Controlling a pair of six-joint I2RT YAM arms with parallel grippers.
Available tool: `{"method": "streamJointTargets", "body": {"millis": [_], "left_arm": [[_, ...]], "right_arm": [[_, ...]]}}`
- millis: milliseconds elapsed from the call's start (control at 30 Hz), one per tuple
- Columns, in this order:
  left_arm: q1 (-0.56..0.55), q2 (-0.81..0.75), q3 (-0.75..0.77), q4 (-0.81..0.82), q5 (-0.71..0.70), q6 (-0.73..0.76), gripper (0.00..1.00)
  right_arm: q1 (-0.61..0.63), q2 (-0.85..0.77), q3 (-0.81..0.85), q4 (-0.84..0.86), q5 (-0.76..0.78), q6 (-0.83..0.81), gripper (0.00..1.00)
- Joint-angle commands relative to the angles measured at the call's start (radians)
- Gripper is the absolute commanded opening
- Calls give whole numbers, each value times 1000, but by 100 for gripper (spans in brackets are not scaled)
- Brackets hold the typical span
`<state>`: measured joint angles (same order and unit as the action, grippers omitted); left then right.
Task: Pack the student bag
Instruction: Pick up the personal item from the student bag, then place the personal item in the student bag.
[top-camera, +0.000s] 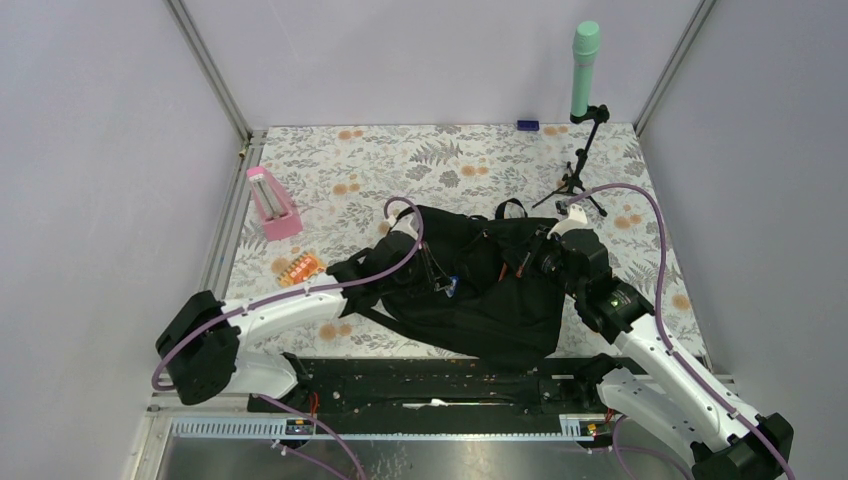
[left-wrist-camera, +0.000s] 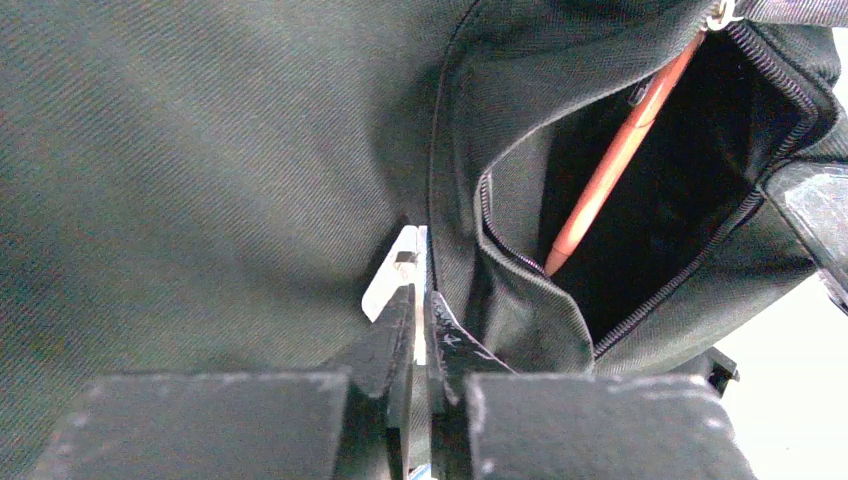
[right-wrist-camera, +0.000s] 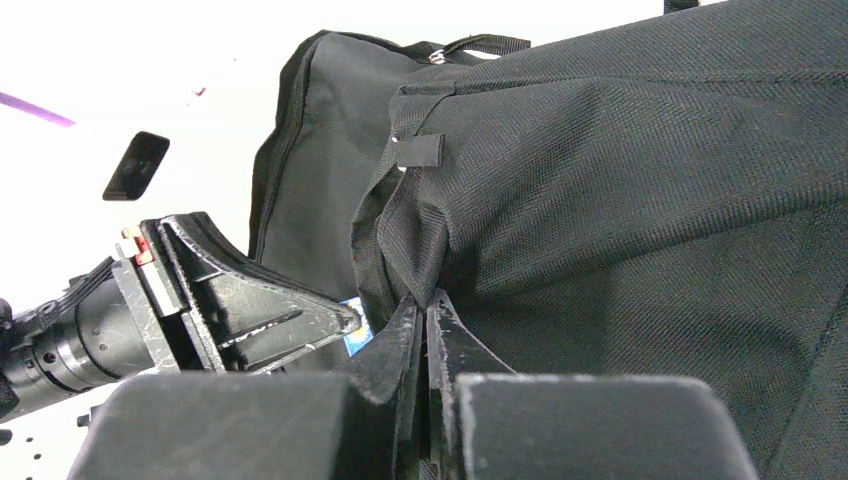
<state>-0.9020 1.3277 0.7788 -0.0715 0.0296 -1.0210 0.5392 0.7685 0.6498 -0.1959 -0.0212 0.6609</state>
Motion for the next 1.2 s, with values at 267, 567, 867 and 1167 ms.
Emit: {"method": "streamJointTargets", "body": {"millis": [267,567,867,1167], "left_arm": [[-3,-293,-63,5,-144,62,0],[-55,-132,108,120,-13,119,0],[-87,175,308,168,43,163,0],[-110,299,338,175,39,219,15]], "right_arm": [[8,-19,21,115,-79,32,0],[8,-35,32,109,-77,26,0],[8,-66,42,78,-62,16,0],[8,-53,56,75,-60,14,0]]}}
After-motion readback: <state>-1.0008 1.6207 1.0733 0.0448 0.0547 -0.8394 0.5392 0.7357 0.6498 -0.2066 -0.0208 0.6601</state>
